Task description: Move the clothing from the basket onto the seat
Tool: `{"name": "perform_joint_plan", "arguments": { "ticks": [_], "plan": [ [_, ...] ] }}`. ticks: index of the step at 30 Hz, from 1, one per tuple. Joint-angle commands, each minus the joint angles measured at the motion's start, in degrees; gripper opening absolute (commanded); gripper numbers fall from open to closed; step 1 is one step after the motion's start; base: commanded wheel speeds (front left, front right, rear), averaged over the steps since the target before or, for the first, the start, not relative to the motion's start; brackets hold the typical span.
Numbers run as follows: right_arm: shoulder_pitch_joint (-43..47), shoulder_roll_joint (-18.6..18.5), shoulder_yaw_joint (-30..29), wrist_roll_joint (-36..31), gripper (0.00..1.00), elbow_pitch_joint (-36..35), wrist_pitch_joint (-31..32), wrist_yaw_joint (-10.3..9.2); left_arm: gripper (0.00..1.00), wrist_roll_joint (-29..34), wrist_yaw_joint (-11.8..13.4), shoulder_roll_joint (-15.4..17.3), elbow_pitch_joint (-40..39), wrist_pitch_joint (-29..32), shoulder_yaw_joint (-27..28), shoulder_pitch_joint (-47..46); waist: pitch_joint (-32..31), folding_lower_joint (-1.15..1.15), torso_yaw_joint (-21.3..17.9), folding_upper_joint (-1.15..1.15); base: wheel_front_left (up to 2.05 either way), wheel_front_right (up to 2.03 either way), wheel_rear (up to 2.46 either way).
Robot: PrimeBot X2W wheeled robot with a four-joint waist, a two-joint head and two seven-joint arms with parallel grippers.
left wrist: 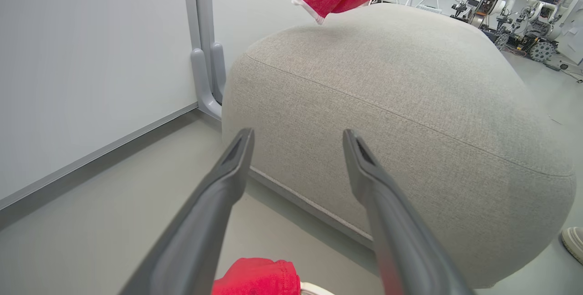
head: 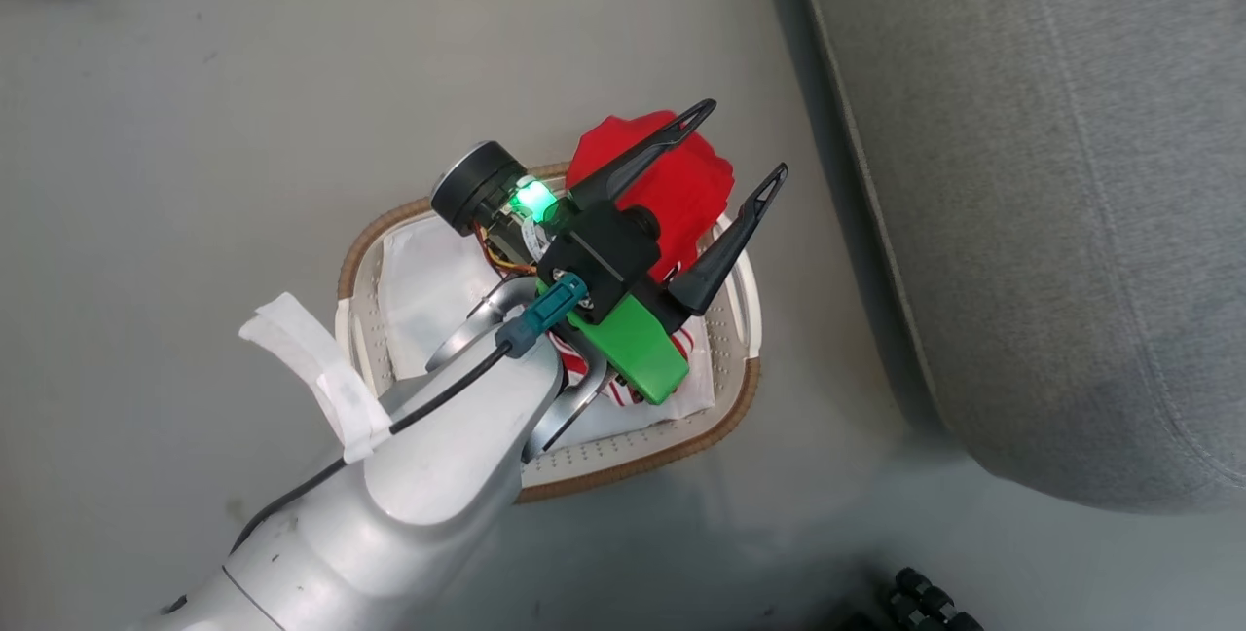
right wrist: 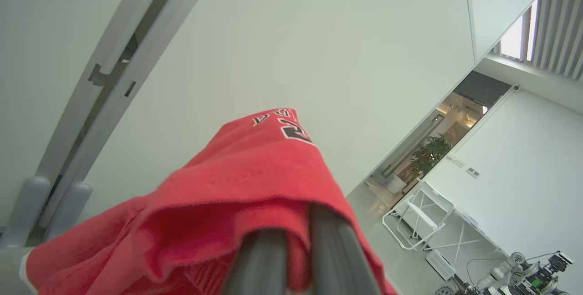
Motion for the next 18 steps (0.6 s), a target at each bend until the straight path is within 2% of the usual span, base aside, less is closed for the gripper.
{"name": "perform_joint_plan", "arguments": {
  "ticks": [1,7,15,17,18],
  "plan": [
    [-0.61,0.05,-0.88,-0.68,0.00,2.30,0.54,-0.08,1.00,0.63,0.34,-0.06,-0.51,0.03,0.19,-1.27,6.93,-0.01,4.88,0.00,0.00,0.00,0.00],
    [3.03,4.22,-9.03,-4.90,0.00,11.35,-0.36,-0.08,1.00,2.11,0.58,0.54,-1.21,0.03,-0.58,-1.34,10.82,-0.01,5.71,0.00,0.00,0.00,0.00],
    [7.02,9.30,-13.40,-12.05,0.00,16.26,-2.52,-0.08,1.00,2.62,1.53,2.17,-1.03,0.08,-0.71,-0.44,11.29,-0.01,3.69,0.00,0.00,0.00,0.00],
    [7.32,10.13,-14.24,-12.56,0.16,16.47,-2.86,-0.08,1.00,2.63,1.73,2.48,-0.72,0.35,-0.73,-0.50,10.95,-0.01,2.91,0.00,0.00,0.00,0.00],
    [7.27,10.58,-14.71,-12.35,0.31,16.61,-2.87,-0.08,1.00,2.65,1.90,2.65,-0.63,0.19,-0.64,-0.65,10.78,-0.01,2.57,0.00,0.00,0.00,0.00]
  ]
}}
